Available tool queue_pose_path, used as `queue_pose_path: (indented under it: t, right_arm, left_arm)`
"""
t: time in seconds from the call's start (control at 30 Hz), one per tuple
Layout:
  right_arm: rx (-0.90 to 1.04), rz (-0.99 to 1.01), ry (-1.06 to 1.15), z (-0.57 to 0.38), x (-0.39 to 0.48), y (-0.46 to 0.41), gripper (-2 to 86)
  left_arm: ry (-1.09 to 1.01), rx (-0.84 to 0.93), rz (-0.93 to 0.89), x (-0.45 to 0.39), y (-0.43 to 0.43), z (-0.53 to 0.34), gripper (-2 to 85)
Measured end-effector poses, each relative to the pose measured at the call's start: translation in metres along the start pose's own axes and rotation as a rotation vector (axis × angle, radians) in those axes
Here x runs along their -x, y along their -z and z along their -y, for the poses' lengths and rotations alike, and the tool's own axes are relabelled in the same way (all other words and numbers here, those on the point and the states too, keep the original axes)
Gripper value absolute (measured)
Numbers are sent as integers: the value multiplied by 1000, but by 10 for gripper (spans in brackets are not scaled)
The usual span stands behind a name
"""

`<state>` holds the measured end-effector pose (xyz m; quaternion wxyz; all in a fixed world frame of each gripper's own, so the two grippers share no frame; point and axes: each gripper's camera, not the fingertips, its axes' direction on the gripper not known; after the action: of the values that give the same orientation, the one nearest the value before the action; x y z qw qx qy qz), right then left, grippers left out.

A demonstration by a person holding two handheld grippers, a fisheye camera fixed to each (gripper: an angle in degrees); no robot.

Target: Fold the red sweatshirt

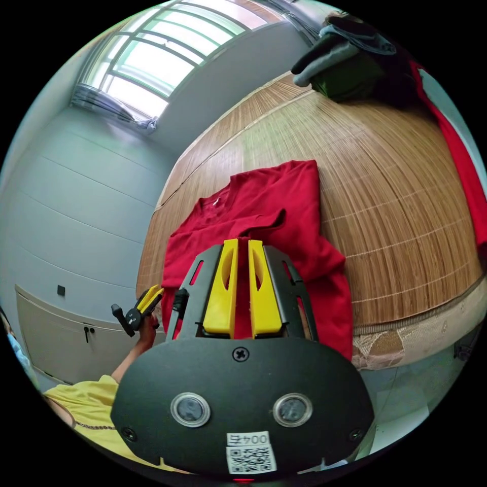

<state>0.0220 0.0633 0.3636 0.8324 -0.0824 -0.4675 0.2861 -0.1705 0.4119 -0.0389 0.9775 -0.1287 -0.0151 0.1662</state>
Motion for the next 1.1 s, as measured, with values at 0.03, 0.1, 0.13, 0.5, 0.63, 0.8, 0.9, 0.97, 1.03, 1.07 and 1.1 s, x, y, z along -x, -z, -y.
queue_pose_path:
  t: [0.03,0.1,0.13,0.5,0.63,0.8,0.9,0.97,1.03,1.07,1.1]
  right_arm:
    - [-4,6,9,1,4,1,46]
    - [-9,14,18,3,10,2,46]
    - [-12,18,23,4,13,2,46]
    - [-42,66,183,2,71,5,44]
    - [64,-1,93,-29,34,-28,45]
    - [98,4,58,-62,16,-41,46]
    - [207,-26,37,-75,10,-65,47]
    - [251,-17,36,-83,9,-72,48]
    - [225,-65,62,-87,15,-65,55]
    - [187,-106,91,-87,23,-57,64]
    - [160,-129,113,-87,29,-53,68]
  left_arm:
    - [-58,14,10,-8,-3,7,88]
    - [-123,31,30,-16,-8,15,87]
    - [-143,41,46,-19,-12,21,84]
    - [36,12,-43,34,-13,26,18]
    - [15,56,-66,25,-28,15,12]
    - [10,89,-50,27,-34,10,11]
    - [-24,153,-79,35,-41,3,14]
    - [19,144,-144,53,-35,-5,19]
    - [70,98,-203,70,-23,-10,26]
    - [104,56,-229,80,-14,-10,30]
    - [121,32,-237,83,-10,-9,32]
